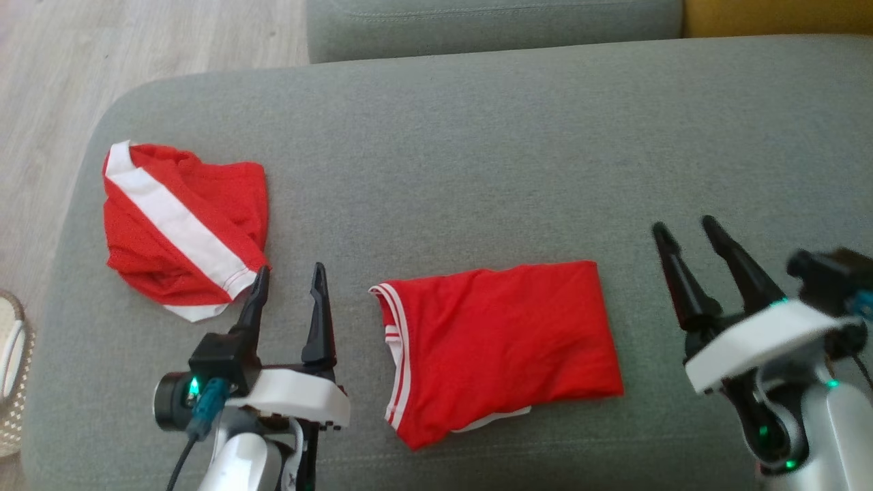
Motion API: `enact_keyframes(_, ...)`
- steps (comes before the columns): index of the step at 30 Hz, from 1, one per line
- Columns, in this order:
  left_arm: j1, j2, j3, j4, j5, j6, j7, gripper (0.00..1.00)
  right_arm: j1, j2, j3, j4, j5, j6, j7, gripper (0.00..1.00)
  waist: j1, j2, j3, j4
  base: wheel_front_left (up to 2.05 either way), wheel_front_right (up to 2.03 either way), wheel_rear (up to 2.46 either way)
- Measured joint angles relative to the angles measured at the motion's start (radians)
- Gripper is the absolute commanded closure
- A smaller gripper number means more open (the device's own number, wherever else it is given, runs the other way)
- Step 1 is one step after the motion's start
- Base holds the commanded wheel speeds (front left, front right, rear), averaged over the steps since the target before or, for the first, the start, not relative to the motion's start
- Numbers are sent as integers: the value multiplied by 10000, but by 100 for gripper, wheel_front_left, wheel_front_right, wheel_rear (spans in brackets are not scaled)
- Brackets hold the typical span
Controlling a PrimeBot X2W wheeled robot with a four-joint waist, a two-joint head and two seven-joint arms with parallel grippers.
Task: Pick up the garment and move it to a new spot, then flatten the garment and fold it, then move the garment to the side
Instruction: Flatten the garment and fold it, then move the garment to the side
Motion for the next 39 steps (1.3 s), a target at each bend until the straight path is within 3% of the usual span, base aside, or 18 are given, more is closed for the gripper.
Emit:
enact_keyframes(8, 365, 0, 73, -197, -2, 136, 0, 0, 1049, 178, -180, 282, -384, 0, -1580, 0, 0, 0, -65, -164, 0, 0, 0)
enact_keyframes(15, 563, 2, 194, -347, -104, 134, 0, 0, 1049, 284, 27, 610, -1080, 2, -2167, 0, 0, 0, 39, -163, 0, 0, 0)
enact_keyframes(26, 448, 2, -13, -385, -105, 134, 0, 0, 961, 443, 92, 1218, -1317, 2, -1789, 0, 0, 0, 412, 11, 0, 0, 0)
enact_keyframes(39, -349, 0, -493, -347, -104, 217, 0, 0, -83, 591, 132, 2794, -543, 2, -658, 0, 0, 0, 1376, 562, 0, 0, 0)
